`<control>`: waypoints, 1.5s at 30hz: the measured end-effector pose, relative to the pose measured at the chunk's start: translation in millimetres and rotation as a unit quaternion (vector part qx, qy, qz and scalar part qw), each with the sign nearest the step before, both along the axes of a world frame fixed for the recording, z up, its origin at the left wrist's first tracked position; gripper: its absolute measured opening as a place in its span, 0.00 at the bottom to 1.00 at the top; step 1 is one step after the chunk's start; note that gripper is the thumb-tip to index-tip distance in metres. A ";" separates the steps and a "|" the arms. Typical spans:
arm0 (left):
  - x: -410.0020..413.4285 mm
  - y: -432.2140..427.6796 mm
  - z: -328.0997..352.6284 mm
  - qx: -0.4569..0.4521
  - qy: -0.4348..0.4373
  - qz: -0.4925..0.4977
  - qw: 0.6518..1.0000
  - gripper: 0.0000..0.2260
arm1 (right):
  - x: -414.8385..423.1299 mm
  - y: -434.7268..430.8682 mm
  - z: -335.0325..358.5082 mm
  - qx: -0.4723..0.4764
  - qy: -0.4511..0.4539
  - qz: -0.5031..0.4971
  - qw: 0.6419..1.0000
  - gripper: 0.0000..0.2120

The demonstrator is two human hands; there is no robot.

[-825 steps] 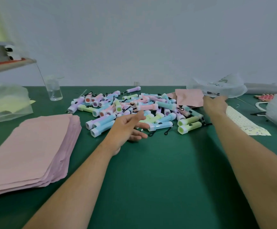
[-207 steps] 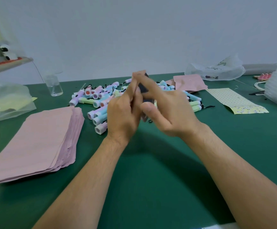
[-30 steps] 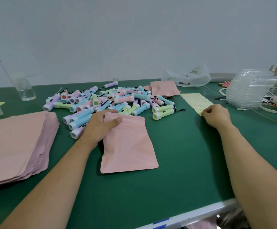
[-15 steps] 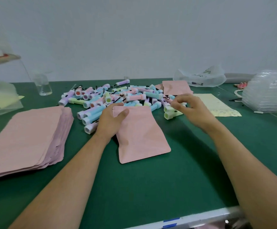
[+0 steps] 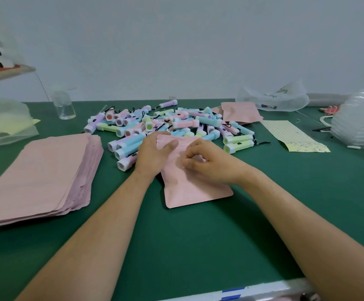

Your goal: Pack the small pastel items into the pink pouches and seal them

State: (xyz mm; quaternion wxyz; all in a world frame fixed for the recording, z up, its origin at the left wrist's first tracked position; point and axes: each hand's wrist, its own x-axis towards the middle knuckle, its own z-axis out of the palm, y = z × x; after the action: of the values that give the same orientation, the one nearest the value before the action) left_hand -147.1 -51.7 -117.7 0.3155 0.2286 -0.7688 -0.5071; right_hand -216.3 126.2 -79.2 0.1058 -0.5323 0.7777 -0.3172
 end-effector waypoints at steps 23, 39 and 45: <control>4.2 -8.4 6.7 0.216 0.158 0.072 0.961 0.10 | -42.0 35.1 -7.2 -0.088 -0.309 -0.072 0.944 0.17; 7.9 -8.9 10.2 0.346 0.229 -0.051 0.909 0.21 | -33.1 13.9 -13.7 -0.228 -0.321 -0.151 0.907 0.10; 4.0 -6.3 6.1 0.294 0.168 -0.071 0.938 0.09 | -100.7 28.2 6.2 -0.394 -0.166 -0.403 0.809 0.21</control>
State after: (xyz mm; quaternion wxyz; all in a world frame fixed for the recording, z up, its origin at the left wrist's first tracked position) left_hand -143.1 -58.0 -111.5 0.3220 0.1678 -0.5357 -0.7624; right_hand -317.0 154.4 -73.0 -0.1226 -0.1067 0.7011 -0.6943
